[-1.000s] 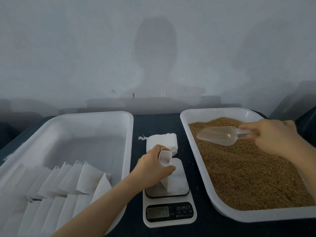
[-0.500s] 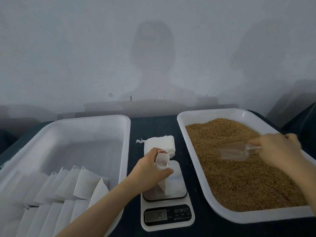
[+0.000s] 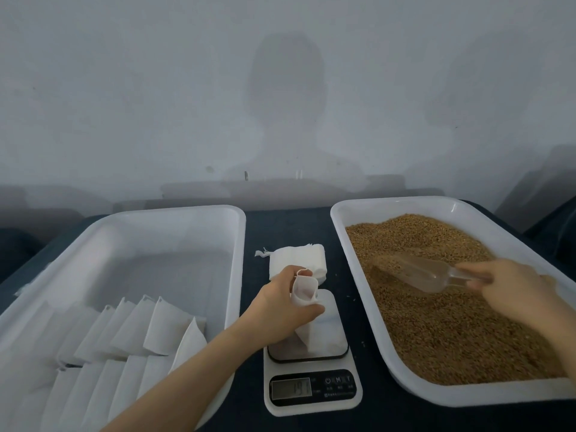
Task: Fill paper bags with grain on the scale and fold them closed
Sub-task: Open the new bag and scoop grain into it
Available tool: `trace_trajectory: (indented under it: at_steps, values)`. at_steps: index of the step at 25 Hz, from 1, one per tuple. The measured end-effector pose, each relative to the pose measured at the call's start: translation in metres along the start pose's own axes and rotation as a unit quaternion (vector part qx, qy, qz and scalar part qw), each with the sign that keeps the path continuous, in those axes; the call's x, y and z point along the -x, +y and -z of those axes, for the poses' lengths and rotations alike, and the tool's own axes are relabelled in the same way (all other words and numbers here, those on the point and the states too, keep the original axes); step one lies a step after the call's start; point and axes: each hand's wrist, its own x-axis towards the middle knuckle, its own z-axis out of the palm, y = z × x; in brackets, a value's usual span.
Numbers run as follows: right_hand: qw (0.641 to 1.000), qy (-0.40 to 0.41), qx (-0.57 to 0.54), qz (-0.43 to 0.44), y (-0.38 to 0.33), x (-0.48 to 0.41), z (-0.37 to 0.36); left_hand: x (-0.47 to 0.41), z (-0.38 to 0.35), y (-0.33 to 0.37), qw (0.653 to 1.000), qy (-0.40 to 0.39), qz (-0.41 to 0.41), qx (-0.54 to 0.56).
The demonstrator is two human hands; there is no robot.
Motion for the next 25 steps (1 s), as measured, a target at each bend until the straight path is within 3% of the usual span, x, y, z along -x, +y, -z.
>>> trace_trajectory:
  at_steps: [7,15,25]
  values:
    - [0.993,-0.060,-0.102,0.008,0.016,0.011,0.008,0.000,-0.001,-0.001,1.000,-0.007,0.004,0.002]
    - [0.992,-0.058,-0.113,0.022,0.017,0.021,0.018,0.000,-0.001,0.000,1.000,-0.015,0.006,-0.002]
    - [0.979,-0.034,-0.066,0.189,-0.035,0.043,0.059,0.000,-0.001,0.001,0.999,-0.026,0.020,-0.009]
